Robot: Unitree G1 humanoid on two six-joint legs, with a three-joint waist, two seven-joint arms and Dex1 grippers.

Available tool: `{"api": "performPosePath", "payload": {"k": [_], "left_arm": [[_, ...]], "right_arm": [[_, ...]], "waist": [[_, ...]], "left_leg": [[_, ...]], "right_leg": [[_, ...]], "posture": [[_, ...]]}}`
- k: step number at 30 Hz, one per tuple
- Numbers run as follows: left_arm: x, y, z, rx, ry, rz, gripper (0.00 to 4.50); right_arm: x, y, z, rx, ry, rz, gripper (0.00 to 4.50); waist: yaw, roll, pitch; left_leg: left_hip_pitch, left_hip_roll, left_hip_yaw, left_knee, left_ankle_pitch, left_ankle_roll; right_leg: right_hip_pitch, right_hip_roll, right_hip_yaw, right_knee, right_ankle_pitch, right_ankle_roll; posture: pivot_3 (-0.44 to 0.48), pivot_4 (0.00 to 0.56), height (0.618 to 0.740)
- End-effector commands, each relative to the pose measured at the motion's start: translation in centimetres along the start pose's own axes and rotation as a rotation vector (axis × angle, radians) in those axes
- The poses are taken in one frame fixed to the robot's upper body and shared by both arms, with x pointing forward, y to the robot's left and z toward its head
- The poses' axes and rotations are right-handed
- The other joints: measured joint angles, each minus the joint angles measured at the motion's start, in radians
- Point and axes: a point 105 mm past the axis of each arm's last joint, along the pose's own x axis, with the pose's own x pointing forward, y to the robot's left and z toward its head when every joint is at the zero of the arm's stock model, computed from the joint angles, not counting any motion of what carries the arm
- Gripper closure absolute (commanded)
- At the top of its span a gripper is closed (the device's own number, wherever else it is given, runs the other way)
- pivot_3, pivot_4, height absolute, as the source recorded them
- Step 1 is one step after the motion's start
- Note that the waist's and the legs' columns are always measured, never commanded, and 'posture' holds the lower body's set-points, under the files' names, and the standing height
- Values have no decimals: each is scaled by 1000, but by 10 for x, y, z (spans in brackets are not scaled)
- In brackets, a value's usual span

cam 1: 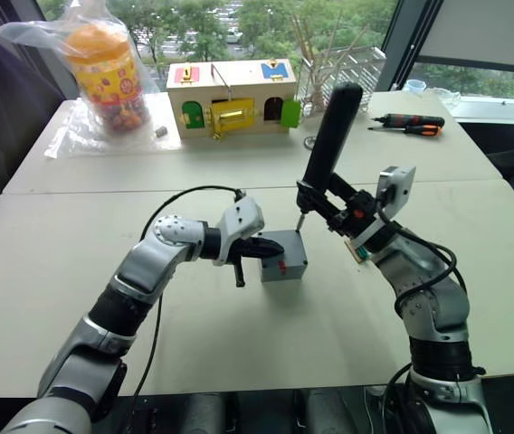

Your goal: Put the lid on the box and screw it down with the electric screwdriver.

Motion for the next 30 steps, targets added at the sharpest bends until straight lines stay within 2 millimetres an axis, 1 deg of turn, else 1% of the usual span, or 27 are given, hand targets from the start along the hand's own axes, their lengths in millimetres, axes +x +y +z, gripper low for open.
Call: {"api": "performPosePath", "payload": {"k": [1, 4, 7, 11, 19, 23, 30], "left_arm": [[-1, -2, -2, -6, 7, 4, 4500], [-2, -3, -4, -8, 11, 7, 4500], [-2, -3, -5, -10, 13, 10, 4500], [-1, -5, -5, -12, 11, 8, 4500], [0, -6, -6, -19, 7, 13, 4500], [0, -4, -7, -23, 7, 18, 4500], [0, -4, -7, -22, 8, 15, 4500]], "right_arm": [[1, 17, -26, 49, 88, 54, 2700], [0, 20, -41, 41, 143, 53, 2700], [-1, 19, -50, 46, 177, 38, 2700], [-2, 20, -53, 61, 181, 35, 2700], [-9, 12, -62, 69, 202, -5, 2700], [-10, 7, -63, 70, 197, -35, 2700], [-10, 6, -68, 66, 216, -48, 2700]], "waist": [[0, -1, -1], [0, -1, -2], [0, -2, -6], [-1, -5, -12], [-1, -8, -20], [0, -8, -22], [0, -8, -22]], "left_leg": [[0, 0, -1, 0, 0, 0], [0, 1, -1, 0, 0, 0], [1, 1, -1, 0, 0, 0], [1, 2, -1, 0, 0, 0], [2, 4, -2, -1, 0, 0], [3, 5, -1, -1, -1, 1], [3, 5, -1, -1, -1, 1]], "right_leg": [[0, 0, 0, 0, 0, 0], [0, 0, 0, 0, 0, 0], [0, 1, 0, 0, 0, 0], [1, 1, 0, 0, 0, 0], [2, 1, 0, -1, 0, 0], [3, 1, 0, -1, 0, 0], [4, 1, 0, -1, 0, 0]], "posture": [[0, 150, 711], [0, 150, 711], [0, 150, 711], [0, 150, 711], [0, 150, 711], [0, 150, 711], [0, 150, 711]]}}
